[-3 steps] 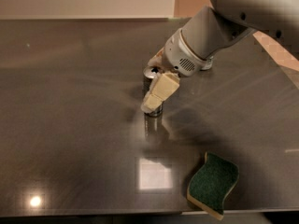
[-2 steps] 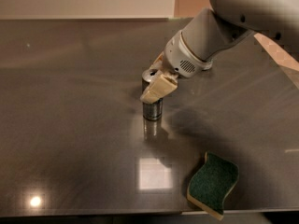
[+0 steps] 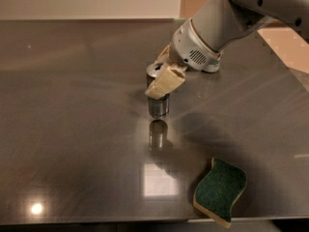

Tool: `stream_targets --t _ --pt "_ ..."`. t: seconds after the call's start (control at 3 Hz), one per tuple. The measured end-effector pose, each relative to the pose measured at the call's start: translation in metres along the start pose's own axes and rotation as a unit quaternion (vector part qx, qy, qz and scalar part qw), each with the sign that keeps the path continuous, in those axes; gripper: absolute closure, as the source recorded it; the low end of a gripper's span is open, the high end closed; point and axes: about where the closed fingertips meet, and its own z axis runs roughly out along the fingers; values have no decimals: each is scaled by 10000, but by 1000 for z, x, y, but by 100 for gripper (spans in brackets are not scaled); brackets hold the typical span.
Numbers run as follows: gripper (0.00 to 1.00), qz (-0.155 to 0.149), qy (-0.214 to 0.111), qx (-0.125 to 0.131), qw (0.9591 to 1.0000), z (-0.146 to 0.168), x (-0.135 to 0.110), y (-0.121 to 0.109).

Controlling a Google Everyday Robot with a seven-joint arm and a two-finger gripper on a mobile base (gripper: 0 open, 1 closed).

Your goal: Pick redbull can

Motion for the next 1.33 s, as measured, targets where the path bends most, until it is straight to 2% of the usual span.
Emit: stream_targets --t 0.33,0.67,1.0,1.33 --pt "100 -280 -380 -159 9988 -46 -25 4" --pt "100 -528 -700 -315 9956 -84 -45 8" --pt "100 -702 -965 -417 9920 -111 -60 11" --pt "100 -727 -988 -361 9918 -111 -65 9"
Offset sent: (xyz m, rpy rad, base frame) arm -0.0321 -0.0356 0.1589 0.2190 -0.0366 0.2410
